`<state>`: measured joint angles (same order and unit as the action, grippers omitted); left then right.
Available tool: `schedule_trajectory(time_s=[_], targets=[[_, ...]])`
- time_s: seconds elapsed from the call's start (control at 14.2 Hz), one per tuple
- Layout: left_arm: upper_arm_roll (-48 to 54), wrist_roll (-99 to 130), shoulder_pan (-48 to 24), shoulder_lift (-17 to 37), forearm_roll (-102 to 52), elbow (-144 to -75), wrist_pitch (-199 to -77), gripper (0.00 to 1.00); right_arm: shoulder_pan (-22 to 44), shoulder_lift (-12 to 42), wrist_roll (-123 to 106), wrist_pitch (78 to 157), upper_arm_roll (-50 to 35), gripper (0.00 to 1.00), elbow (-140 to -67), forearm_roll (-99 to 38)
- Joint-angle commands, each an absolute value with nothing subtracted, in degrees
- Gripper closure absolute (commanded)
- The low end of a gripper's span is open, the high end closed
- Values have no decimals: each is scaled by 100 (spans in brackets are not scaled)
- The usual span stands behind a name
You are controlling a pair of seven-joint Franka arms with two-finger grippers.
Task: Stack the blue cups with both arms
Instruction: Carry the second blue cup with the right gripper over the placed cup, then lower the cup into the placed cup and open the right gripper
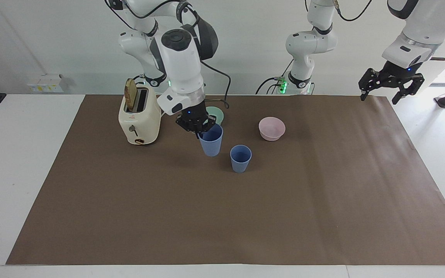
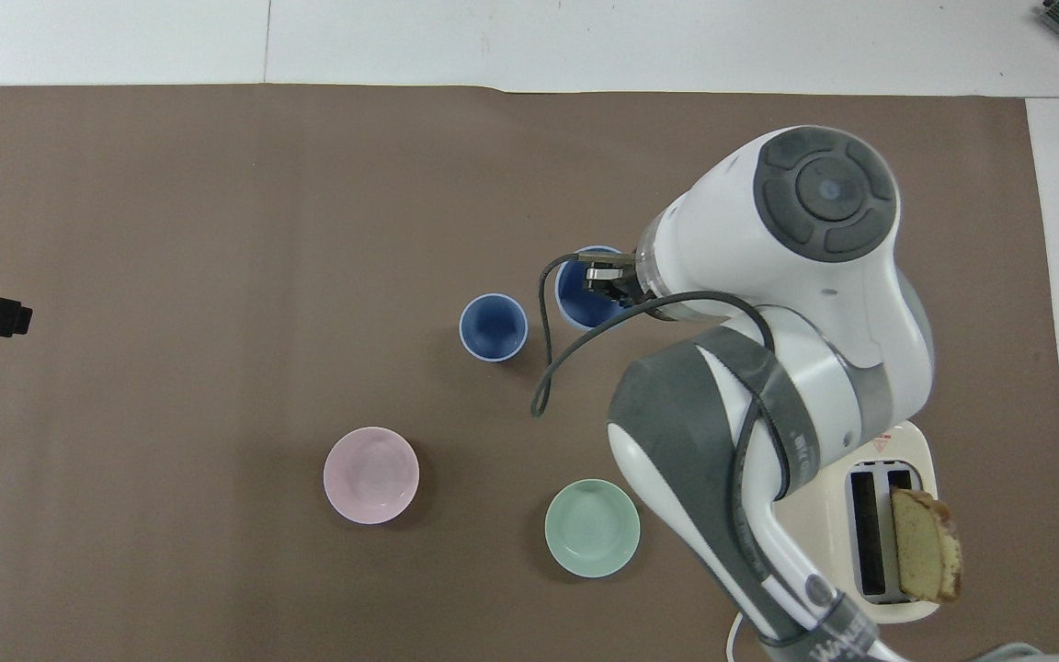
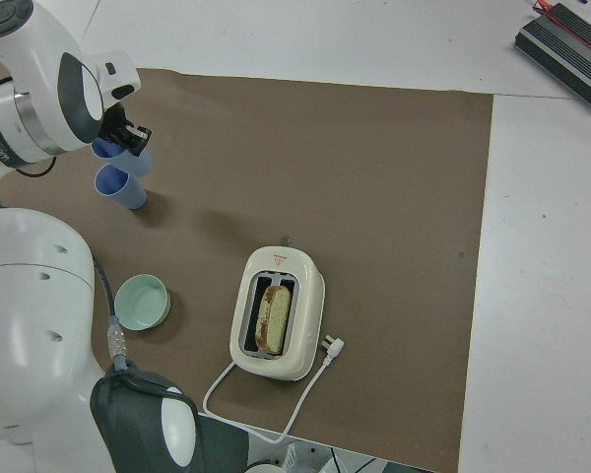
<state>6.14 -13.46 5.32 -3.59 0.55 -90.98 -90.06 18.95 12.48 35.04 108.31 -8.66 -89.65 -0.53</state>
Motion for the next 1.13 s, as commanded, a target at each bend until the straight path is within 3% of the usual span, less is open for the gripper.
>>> schedule_trajectory(time_s=[0.0,0.35,0.7,1.06], targets=[[571,-1117,483,-369,-140,-9062,-8886,0,2100,1327,3656,10679,-870,100,-8702,88],[554,-1116,501,-378,-325,-8903,-8684,0,2566,1844,4025,10766,-870,100,-8210,97],[571,-1116,483,-378,-272,-8859,-8367,0,2601,2240,4122,11293,-861,100,-8209,97],[562,-1090,483,-545,-308,-8947,-8569,0,2487,2259,4104,11373,-861,100,-8244,97]])
